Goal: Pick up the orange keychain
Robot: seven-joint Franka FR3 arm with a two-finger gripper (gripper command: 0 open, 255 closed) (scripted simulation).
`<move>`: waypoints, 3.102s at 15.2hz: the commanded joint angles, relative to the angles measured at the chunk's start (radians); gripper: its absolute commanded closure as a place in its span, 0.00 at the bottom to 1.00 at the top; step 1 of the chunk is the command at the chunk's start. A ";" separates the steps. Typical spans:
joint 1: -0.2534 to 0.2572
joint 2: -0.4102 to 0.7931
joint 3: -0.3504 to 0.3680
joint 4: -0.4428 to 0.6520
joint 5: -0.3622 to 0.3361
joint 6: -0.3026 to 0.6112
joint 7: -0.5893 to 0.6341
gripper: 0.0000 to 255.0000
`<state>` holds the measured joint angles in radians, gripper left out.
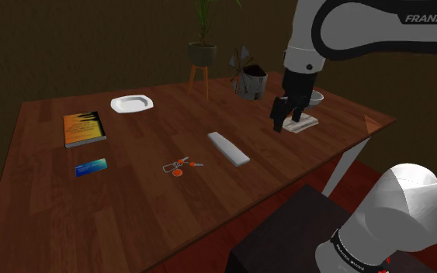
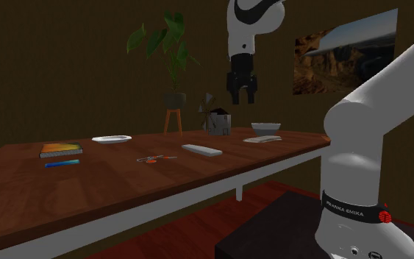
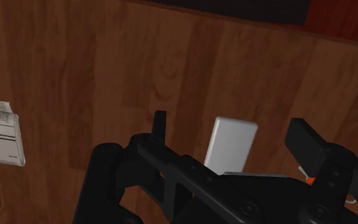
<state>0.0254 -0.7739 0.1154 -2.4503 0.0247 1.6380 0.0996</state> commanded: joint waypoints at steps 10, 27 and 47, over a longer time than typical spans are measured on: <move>0.013 0.273 0.223 0.053 0.119 0.246 0.337 0.00; 0.013 0.880 0.441 0.404 -0.092 0.496 0.887 0.00; 0.018 0.912 0.437 0.374 -0.114 0.552 0.903 1.00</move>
<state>0.0431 0.1407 0.5502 -2.0779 -0.0947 2.1977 1.0044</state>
